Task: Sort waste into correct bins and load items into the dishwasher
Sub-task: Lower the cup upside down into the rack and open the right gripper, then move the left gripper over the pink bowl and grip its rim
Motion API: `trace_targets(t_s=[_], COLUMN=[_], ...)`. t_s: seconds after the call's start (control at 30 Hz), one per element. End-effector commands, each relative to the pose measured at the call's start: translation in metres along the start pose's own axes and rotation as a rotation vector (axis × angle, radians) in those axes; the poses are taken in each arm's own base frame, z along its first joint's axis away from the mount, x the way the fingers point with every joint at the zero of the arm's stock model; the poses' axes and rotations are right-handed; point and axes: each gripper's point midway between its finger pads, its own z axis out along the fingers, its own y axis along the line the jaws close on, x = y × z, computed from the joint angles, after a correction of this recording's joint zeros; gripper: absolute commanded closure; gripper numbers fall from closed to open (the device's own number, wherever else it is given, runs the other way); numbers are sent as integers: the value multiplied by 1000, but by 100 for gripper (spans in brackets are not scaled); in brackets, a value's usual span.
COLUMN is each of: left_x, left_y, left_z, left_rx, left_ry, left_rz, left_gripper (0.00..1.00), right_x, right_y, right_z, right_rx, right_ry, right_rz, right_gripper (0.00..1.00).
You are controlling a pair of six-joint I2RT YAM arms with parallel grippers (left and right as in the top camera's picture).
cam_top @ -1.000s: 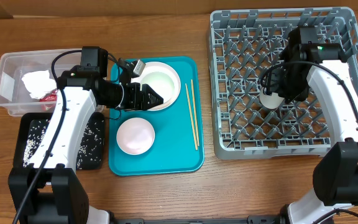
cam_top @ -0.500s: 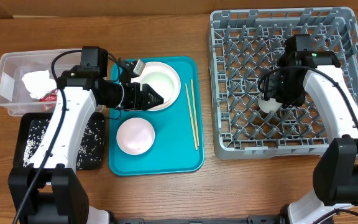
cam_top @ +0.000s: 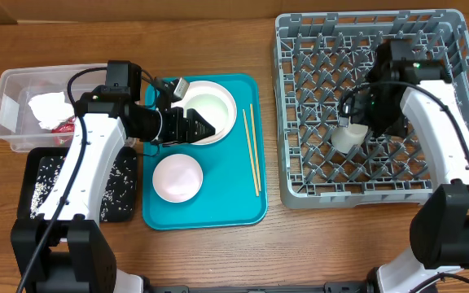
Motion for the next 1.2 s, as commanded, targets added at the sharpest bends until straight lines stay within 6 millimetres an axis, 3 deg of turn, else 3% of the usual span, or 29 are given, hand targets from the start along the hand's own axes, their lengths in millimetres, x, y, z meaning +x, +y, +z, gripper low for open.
trace_targets(t_s=[0.0,0.1,0.2,0.3,0.37,0.8,0.87,0.97,1.17], left_x=[-12,-17,-12,1,11,29,35,47,69], left_y=[-9,-4,25,43,51,67,73,85,107], left_z=[-21,-42,-80,-105,-114,-103,-98,-87,-60], left_rx=[-14,-126,-456,-654,-736,-762,-763,-765,-740], left_ry=[-46,-77,-126,-141,-124,-57,-35,1,53], left_rz=[-21,-40,-104,-148,-177,-219,-229,-247,-275], left_gripper=[34,33,27,8,2,0,11,35,36], right_x=[-21,-22,-19,-14,-14,-14,-13,-13,-13], right_y=[10,25,38,44,47,50,50,50,50], right_z=[-40,-61,-74,-74,-75,-76,-76,-76,-76], right_rx=[-33,-113,-187,-225,-247,-264,-263,-263,-263], right_ry=[-82,-86,-73,-52,-49,-49,-46,-47,-47], right_rz=[-9,-14,-19,-19,-20,-22,-21,-22,-22], right_gripper=[0,0,0,0,0,0,0,0,0])
